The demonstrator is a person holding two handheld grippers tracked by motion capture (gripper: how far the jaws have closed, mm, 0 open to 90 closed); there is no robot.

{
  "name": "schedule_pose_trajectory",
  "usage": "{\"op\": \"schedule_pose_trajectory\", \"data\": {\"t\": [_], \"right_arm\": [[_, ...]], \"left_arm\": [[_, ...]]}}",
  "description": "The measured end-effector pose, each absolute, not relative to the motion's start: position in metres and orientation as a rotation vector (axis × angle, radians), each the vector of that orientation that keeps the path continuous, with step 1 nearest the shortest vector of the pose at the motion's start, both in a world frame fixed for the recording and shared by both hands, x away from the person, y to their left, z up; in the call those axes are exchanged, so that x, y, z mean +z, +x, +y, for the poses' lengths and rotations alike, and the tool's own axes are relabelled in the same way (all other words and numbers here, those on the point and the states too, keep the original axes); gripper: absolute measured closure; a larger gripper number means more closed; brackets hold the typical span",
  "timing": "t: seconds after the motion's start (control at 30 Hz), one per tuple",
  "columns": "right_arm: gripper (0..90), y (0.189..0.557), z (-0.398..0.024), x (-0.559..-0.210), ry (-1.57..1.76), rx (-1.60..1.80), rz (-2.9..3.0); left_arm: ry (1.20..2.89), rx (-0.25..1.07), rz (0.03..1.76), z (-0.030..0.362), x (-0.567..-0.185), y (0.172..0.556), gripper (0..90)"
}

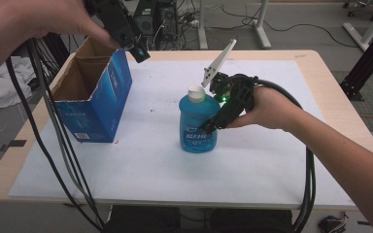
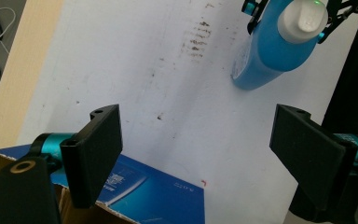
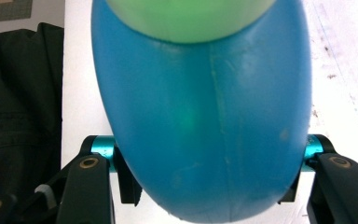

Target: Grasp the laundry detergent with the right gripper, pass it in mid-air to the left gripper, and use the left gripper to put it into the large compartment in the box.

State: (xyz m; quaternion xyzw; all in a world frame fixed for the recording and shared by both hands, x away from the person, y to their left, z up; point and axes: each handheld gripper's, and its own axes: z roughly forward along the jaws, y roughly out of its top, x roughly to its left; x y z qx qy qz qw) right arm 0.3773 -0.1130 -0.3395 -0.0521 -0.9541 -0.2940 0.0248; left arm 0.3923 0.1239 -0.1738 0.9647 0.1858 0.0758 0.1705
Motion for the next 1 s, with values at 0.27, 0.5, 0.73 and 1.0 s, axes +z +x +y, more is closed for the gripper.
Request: {"op": "schedule_pose_trajectory", "data": {"t": [0.27, 0.5, 0.73, 1.0], "right_arm": [[42.1, 0.3764, -0.1151, -0.3406, -0.147, -0.936, -2.949], [44.7, 0.3764, -0.1179, -0.3413, -0.141, -0.975, -2.924], [45.3, 0.3747, -0.1191, -0.3428, -0.117, -1.002, -2.93], [46.2, 0.3751, -0.1206, -0.3434, -0.111, -1.011, -2.927]], "left_arm": [[2.74, 0.215, 0.526, 0.1239, -0.1742, 0.3919, 17.2], [2.741, 0.211, 0.529, 0.123, -0.1759, 0.3917, 17.2], [2.744, 0.209, 0.529, 0.123, -0.1762, 0.3918, 17.1], [2.748, 0.208, 0.523, 0.1229, -0.1762, 0.3917, 17.2]]}}
